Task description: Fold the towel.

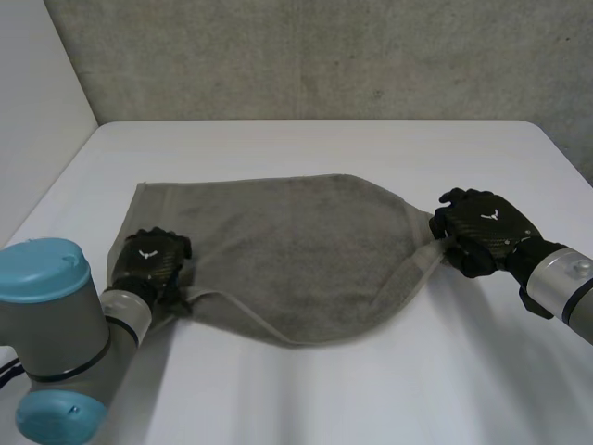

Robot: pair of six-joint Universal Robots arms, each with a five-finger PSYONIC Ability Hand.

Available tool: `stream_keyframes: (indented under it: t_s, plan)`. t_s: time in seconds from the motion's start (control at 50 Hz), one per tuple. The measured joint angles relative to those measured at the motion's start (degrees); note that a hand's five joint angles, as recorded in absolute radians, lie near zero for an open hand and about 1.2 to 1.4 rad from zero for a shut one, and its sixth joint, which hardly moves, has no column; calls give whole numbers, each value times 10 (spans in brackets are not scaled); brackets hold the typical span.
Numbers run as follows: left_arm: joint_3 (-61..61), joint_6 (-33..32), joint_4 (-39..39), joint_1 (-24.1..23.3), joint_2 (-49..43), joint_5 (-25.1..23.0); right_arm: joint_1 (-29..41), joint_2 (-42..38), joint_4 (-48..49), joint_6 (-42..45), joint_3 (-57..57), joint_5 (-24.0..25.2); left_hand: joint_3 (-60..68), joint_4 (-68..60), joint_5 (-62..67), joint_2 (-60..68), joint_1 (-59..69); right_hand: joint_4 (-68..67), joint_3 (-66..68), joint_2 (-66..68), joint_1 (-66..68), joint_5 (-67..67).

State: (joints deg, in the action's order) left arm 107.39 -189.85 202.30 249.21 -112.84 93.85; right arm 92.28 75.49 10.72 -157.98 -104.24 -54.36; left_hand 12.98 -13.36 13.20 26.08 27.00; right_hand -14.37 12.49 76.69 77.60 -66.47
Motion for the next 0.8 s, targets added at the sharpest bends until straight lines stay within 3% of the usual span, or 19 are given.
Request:
stream_keyframes:
  t_s: [0.14, 0.38, 0.5, 0.7, 0.8]
  plan:
    - [8, -2, 18, 17, 4, 20, 0, 0, 0, 0, 0, 0, 0, 0, 0, 0, 0, 0, 0, 0, 0, 0]
    - [49, -30, 19, 72, 59, 17, 0, 0, -1, -1, 0, -1, 0, 0, 0, 0, 0, 0, 0, 0, 0, 0]
    - [72, -46, 19, 77, 88, 13, 0, 0, -1, -4, 0, -3, 0, 0, 51, 19, 11, 0, 0, 0, 0, 0]
    - [103, -52, 17, 63, 100, -27, 0, -1, -2, -5, -1, -3, 0, 0, 454, 430, 418, 0, 0, 0, 0, 0]
    - [107, -53, 15, 60, 110, -38, -3, 0, -6, -5, 2, -3, 0, 0, 525, 510, 472, 0, 0, 0, 0, 0]
